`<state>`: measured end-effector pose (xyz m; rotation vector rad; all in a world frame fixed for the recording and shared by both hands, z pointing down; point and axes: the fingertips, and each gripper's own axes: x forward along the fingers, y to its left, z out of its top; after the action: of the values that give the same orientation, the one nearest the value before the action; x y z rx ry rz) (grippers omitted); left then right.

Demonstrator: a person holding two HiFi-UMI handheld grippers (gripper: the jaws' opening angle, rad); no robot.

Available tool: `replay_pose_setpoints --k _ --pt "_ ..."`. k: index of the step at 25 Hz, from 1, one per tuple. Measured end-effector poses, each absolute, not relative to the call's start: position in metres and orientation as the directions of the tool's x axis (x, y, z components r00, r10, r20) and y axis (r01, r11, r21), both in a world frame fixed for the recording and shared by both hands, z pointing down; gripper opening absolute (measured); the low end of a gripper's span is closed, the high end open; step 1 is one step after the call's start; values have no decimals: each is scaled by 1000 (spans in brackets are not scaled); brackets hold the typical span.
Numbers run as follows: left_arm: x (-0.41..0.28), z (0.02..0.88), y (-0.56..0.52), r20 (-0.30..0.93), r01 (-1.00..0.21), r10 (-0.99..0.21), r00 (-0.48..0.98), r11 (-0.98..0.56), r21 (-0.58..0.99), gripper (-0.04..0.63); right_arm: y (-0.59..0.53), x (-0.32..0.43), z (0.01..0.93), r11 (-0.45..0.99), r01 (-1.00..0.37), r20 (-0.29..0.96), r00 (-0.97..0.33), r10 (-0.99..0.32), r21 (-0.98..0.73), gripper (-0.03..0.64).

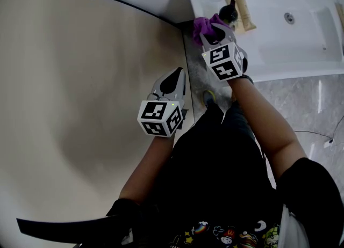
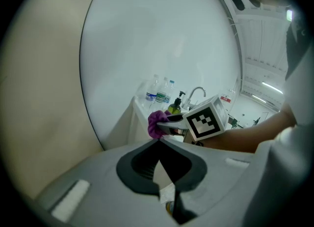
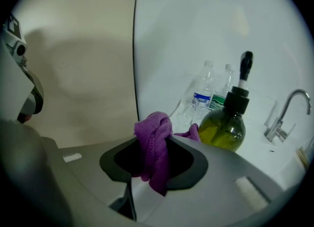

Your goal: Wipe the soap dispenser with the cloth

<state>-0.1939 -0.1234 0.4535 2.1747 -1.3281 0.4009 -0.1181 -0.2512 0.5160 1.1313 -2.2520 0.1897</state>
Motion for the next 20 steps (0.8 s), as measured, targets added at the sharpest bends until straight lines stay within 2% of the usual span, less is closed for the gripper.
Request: replay_pose_setpoints --k 7,14,20 --pt "-177 449 -130 496 -878 -726 477 -361 315 2 -219 -89 510 642 -763 608 -475 -636 76 154" --pt "-145 434 -141 455 -861 -734 505 -385 333 2 -165 -45 474 636 -769 597 -479 -643 68 155" --pt "-107 426 -148 427 -849 -737 524 -411 332 2 -148 -13 493 656 -753 631 -484 -606 51 171"
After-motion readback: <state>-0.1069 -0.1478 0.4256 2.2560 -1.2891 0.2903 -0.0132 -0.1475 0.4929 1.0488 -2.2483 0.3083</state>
